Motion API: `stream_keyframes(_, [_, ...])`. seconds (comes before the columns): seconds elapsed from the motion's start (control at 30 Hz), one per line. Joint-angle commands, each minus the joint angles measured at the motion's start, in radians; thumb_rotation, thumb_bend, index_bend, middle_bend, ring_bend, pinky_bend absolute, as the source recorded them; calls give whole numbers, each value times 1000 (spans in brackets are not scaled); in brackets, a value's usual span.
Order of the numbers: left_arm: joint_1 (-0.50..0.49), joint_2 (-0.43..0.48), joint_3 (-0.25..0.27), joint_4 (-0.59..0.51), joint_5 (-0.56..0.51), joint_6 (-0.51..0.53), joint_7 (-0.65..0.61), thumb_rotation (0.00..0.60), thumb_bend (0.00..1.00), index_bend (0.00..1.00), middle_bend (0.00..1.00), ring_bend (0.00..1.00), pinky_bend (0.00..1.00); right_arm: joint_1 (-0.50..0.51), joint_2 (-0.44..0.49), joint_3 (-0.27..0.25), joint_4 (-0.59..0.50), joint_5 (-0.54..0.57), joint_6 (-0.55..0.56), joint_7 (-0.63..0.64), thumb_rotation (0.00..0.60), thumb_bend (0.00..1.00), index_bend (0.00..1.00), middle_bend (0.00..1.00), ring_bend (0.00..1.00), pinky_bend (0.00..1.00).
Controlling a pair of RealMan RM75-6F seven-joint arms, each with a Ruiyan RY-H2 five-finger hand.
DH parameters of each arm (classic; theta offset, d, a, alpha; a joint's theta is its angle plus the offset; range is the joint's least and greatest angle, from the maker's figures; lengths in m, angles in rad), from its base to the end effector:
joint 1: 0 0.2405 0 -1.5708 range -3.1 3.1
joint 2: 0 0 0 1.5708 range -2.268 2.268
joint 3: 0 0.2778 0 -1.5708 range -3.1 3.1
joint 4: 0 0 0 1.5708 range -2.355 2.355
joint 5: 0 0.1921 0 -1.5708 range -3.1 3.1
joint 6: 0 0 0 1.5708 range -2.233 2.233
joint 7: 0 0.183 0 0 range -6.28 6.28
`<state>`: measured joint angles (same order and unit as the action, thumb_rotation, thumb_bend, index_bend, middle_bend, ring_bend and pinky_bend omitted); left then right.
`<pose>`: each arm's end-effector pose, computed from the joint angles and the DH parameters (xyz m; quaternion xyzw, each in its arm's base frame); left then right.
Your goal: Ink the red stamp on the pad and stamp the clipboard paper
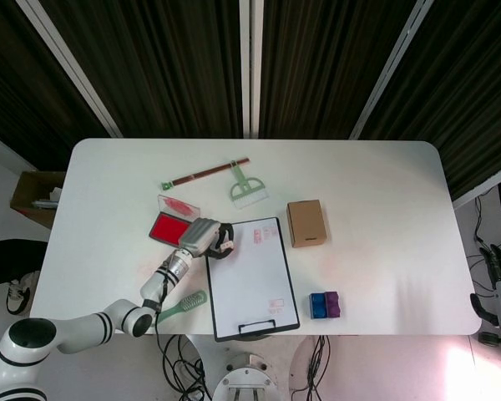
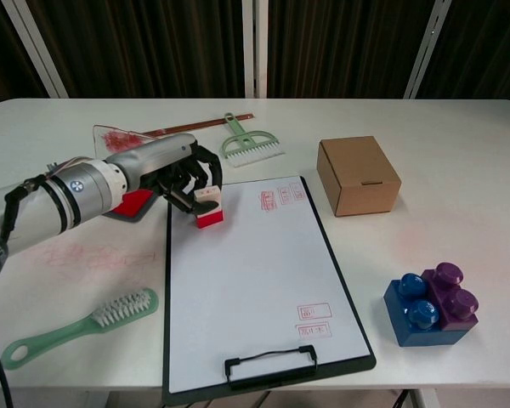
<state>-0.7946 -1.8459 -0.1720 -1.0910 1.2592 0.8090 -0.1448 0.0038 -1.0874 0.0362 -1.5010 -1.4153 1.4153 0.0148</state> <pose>-0.1445 0.3889 -0.1140 -0.7087 -0.5027 -0.3994 0.2923 -0.3818 -0.1878 0.2026 0.5816 -0.4144 0.2896 0.6373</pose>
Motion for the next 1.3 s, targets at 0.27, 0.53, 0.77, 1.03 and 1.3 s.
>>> stream_keyframes(0.27, [11, 59, -23, -95, 15, 36, -21, 600, 448, 673, 710, 884, 941, -4, 7, 3, -8, -4, 12, 4, 600, 286, 0, 0, 0, 0])
stream_keyframes(0.53, [49, 229, -51, -348, -3, 91, 27, 600, 446, 667, 710, 883, 941, 3, 5, 2, -13, -18, 11, 3, 600, 286, 0, 0, 0, 0])
stream_keyframes(0.77, [140, 351, 18, -458, 31, 174, 41, 600, 445, 664, 708, 883, 942, 6, 8, 1, -18, -28, 15, 4, 600, 287, 0, 0, 0, 0])
stream_keyframes(1.03, [280, 370, 142, -370, 152, 324, -60, 600, 437, 657, 703, 883, 941, 12, 4, 1, -17, -23, 1, -1, 600, 286, 0, 0, 0, 0])
stream_keyframes(1.3, [343, 295, 196, -227, 223, 391, -171, 600, 428, 657, 702, 883, 941, 19, -4, -4, -27, -28, -8, -25, 600, 286, 0, 0, 0, 0])
